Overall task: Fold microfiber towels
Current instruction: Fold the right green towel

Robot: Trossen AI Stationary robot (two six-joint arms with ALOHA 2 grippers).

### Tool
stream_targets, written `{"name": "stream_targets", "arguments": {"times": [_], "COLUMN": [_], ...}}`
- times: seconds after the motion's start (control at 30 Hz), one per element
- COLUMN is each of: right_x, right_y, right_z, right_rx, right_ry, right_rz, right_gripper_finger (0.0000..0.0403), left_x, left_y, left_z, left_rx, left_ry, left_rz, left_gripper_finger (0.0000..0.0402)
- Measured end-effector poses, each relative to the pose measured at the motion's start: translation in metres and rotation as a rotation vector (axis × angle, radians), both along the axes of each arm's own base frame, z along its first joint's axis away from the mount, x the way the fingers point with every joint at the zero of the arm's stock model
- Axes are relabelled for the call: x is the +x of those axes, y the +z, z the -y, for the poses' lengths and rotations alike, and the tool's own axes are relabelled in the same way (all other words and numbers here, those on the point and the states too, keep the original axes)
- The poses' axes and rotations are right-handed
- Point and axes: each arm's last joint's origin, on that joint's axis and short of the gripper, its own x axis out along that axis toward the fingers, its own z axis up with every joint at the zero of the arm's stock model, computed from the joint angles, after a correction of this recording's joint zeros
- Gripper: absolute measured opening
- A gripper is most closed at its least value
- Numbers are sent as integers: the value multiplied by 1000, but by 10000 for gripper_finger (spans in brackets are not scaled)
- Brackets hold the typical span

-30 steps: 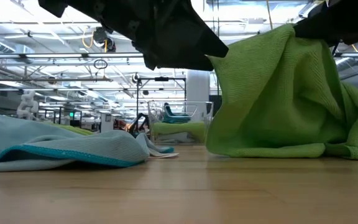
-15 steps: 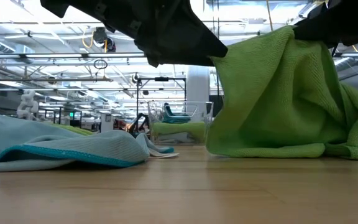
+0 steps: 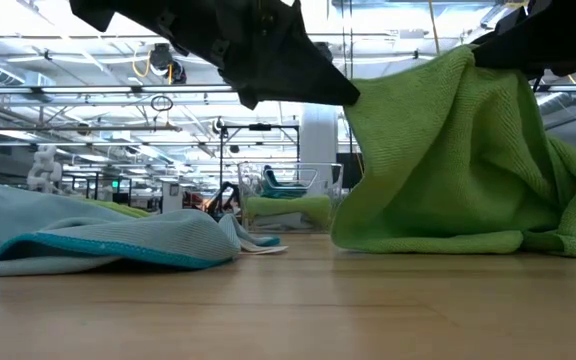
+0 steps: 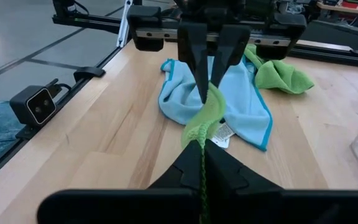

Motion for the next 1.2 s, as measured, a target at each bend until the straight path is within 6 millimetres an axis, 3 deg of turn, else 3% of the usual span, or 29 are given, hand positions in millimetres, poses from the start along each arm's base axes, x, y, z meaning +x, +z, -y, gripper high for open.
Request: {"name": "stream_targets", "arguments": {"times": [0.13,0.3,0.47,0.67,0.93,1.2], "right_x": [0,-3,-6,-10,-19,-18], "right_y": [-1,-8,-15,-22,-36,-49], "right_z": [0,2,7,7,8,7], "right_rx": [45,45,2,93,238,144], "right_ry": [-19,-54,-160,-116,-145,-163], "right_rz": [-14,-92,-140,-251,-472,-519], "right_gripper_finger": [20,87,164,225,226,218], "left_x": [0,-5,-20,-44,-57,-53], "left_y": [0,6,25,38,38,40], "left_z": [-2,-2,2,13,16,10], "left_rx": [20,41,49,124,157,152], "left_ry": [69,108,134,224,300,319], "left_rz": [5,-3,-13,-47,-85,-61], "left_gripper_finger": [11,5,10,8,9,5]}}
